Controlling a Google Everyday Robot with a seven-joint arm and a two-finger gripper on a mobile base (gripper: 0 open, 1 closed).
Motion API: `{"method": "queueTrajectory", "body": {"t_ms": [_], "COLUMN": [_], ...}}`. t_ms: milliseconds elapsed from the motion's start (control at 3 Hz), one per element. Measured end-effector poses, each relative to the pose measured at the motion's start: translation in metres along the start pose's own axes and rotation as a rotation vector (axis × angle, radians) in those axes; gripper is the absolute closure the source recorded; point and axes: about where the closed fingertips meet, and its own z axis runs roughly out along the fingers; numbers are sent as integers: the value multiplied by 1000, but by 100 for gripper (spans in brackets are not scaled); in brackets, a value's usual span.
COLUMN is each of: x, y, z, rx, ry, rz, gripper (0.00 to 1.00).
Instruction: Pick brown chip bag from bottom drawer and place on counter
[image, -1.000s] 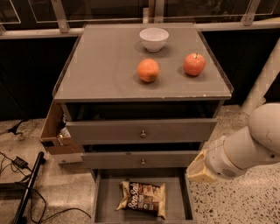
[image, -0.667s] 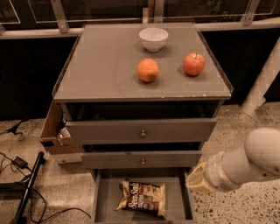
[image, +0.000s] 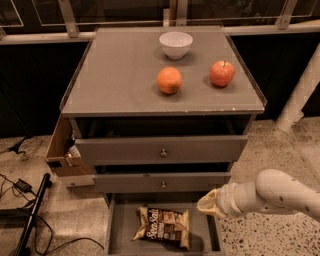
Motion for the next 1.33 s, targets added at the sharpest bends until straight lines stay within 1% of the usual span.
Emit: {"method": "queueTrajectory", "body": {"t_ms": [333,667,1000,1333], "x": [17,17,50,84], "y": [13,13,15,6], "z": [30,30,63,123], "rx": [-50,-50,-62,-56], "ry": [-29,-29,-16,-31], "rz": [35,35,14,6], "gripper": [100,100,100,100]}}
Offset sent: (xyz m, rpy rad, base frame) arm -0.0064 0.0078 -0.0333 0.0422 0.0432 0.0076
